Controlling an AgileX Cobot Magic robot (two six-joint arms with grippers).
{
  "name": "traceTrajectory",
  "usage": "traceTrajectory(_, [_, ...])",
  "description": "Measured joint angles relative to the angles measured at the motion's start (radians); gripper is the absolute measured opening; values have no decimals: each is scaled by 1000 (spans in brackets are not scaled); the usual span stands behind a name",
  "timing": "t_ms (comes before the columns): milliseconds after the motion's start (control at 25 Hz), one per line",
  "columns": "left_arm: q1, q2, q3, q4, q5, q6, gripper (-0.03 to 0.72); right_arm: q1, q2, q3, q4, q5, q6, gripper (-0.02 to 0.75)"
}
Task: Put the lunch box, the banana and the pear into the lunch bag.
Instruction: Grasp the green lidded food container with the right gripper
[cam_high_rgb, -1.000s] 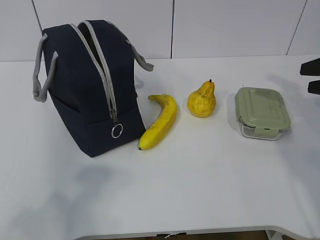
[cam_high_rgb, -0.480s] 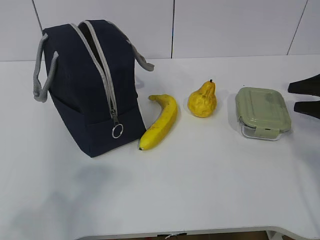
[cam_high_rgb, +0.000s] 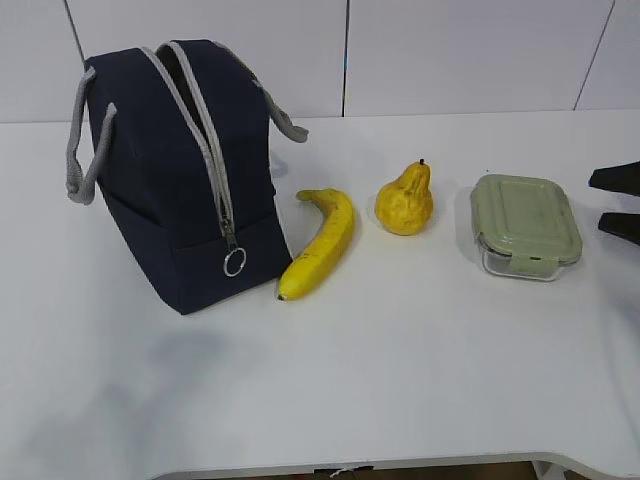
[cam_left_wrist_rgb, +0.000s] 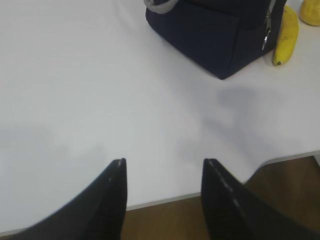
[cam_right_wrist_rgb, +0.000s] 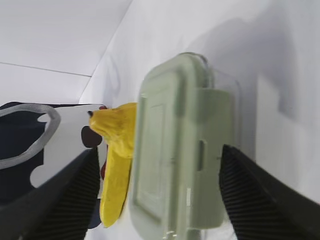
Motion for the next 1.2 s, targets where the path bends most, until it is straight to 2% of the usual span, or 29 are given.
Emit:
traceTrajectory(560, [0,0,0,0,0,0,347,0,80,0,106,-4,-109,601])
traceTrajectory(1200, [0,0,0,0,0,0,347,7,135,0,128,-6,-109,601])
